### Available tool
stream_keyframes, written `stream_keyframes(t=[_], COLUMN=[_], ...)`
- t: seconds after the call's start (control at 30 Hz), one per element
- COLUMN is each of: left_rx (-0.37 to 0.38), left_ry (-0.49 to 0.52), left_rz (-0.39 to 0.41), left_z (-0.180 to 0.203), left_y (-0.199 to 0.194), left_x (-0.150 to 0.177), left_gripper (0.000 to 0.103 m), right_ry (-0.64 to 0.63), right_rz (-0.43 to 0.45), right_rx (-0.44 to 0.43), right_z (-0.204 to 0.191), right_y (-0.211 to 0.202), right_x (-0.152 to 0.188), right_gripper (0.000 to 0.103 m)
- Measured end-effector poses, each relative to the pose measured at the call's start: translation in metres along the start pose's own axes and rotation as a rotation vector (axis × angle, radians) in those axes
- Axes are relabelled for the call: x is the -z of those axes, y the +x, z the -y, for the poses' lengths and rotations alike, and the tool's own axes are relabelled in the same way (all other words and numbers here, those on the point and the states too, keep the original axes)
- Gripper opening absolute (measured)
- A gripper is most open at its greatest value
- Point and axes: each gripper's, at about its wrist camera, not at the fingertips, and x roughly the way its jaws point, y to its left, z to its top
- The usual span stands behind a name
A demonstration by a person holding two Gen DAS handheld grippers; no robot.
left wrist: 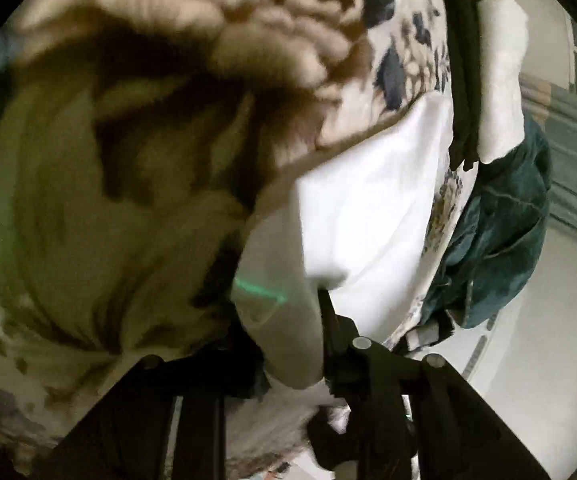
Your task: Fold small clothes
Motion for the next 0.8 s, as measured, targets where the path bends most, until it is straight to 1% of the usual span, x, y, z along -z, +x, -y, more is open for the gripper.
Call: stream_keyframes(t=[0.07,0.1,0.13,0.17,0.2,0.23,0.27,0.3,0.33,0.37,0.43,0.53,0.6,0.63,0.67,0.7,0.73,0.77,0.8], left_rx=[-0.008,-0.034,-0.062,-0.085,-0.123,-0.154,-0.155,-0.12,-0.081,-0.054,-0.007,0.018,0.018,0.027,0.038,0.042,0.043,0.055,0.051], left_ry=[0.017,0.057,0.099,0.147,0.196,0.225,0.237,0.226,0.191,0.15,0.073,0.022,0.019,0.025,0.037,0.059,0.076,0.083,0.091], left_rz=[-0.019,-0.031,-0.039,-0.05,-0.064,-0.073,-0.076,-0.073,-0.074,-0.08,-0.097,-0.093,-0.055,-0.03,-0.009,0.017,0.034,0.045,0.064], left_z=[0.001,0.005,0.011,0.017,0.024,0.029,0.031,0.029,0.025,0.018,0.004,-0.004,0.001,0.005,0.009,0.016,0.019,0.023,0.03], left_y=[0.005,0.005,0.006,0.002,-0.002,-0.005,-0.01,-0.016,-0.016,-0.013,0.003,0.023,0.028,0.028,0.027,0.025,0.018,0.015,0.009], left_x=[-0.001,-0.001,-0.002,-0.002,-0.001,-0.002,-0.003,-0.004,-0.007,-0.009,-0.014,-0.012,-0.011,-0.009,-0.007,-0.004,-0.002,0.0,0.003], left_gripper=[0.02,0.022,0.024,0.032,0.051,0.063,0.072,0.073,0.073,0.074,0.074,0.074,0.075,0.074,0.069,0.037,0.019,0.018,0.017], right_ry=[-0.075,-0.109,-0.136,-0.148,-0.159,-0.158,-0.147,-0.138,-0.122,-0.11,-0.04,0.023,0.036,0.048,0.066,0.068,0.056,0.046,0.039], right_rz=[0.02,0.015,-0.008,-0.028,-0.051,-0.065,-0.055,-0.045,-0.039,-0.05,-0.098,-0.126,-0.099,-0.073,-0.045,-0.036,-0.029,-0.006,0.002], right_rx=[0.05,0.083,0.099,0.105,0.113,0.1,0.069,0.057,0.036,0.023,-0.047,-0.142,-0.169,-0.187,-0.202,-0.213,-0.216,-0.202,-0.2], right_z=[-0.011,-0.014,-0.016,-0.017,-0.017,-0.015,-0.011,-0.007,-0.001,0.002,0.016,0.023,0.022,0.019,0.017,0.011,0.003,-0.003,-0.007], right_y=[-0.001,0.0,0.002,0.002,0.0,-0.006,-0.011,-0.015,-0.017,-0.016,-0.001,0.024,0.03,0.033,0.035,0.039,0.04,0.037,0.035], right_x=[0.002,0.003,0.004,0.003,0.003,0.002,0.001,0.0,-0.003,-0.005,-0.009,-0.011,-0.009,-0.007,-0.004,-0.004,-0.002,0.001,0.003], right_gripper=[0.014,0.014,0.015,0.02,0.027,0.044,0.058,0.064,0.069,0.069,0.069,0.069,0.07,0.068,0.058,0.046,0.021,0.02,0.02])
